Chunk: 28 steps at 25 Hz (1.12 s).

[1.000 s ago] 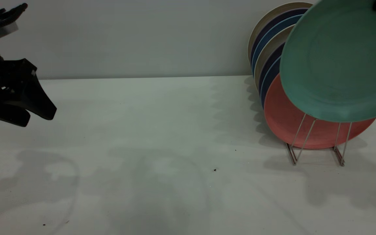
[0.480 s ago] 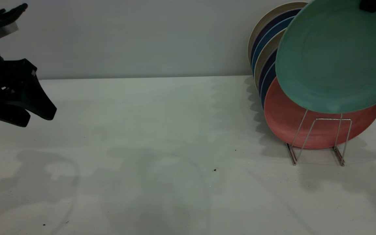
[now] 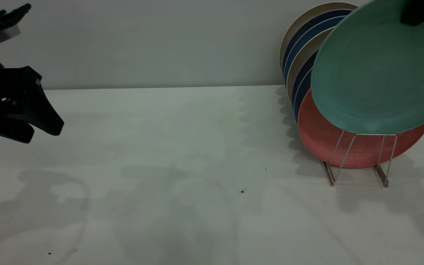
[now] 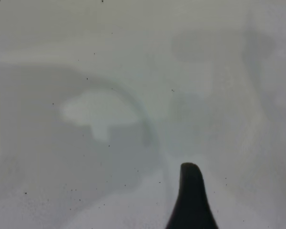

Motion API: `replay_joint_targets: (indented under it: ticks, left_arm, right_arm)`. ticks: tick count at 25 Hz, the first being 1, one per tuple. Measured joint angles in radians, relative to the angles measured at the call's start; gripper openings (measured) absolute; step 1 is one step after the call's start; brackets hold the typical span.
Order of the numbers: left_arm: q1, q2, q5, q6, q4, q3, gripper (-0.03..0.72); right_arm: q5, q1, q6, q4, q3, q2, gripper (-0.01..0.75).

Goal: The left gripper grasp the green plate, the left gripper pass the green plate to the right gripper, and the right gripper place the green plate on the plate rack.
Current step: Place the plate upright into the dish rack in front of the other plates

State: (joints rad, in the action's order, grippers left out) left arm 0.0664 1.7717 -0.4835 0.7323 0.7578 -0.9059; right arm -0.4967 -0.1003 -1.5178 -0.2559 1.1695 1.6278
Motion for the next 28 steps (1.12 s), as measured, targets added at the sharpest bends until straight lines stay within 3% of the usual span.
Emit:
replay_joint_targets:
  ticks: [17, 24, 28]
  left_arm:
    - [0.000, 0.000, -0.003, 0.000, 0.000, 0.000, 0.542]
    - [0.000, 0.000, -0.005, 0.000, 0.000, 0.000, 0.541]
    - [0.000, 0.000, -0.010, -0.003, 0.000, 0.000, 0.541]
  right_arm:
    - [0.023, 0.000, 0.000, 0.001, 0.000, 0.086, 0.102]
    - [0.025, 0.000, 0.000, -0.070, 0.000, 0.087, 0.315]
    - [0.006, 0.000, 0.003, -0.112, 0.000, 0.087, 0.381]
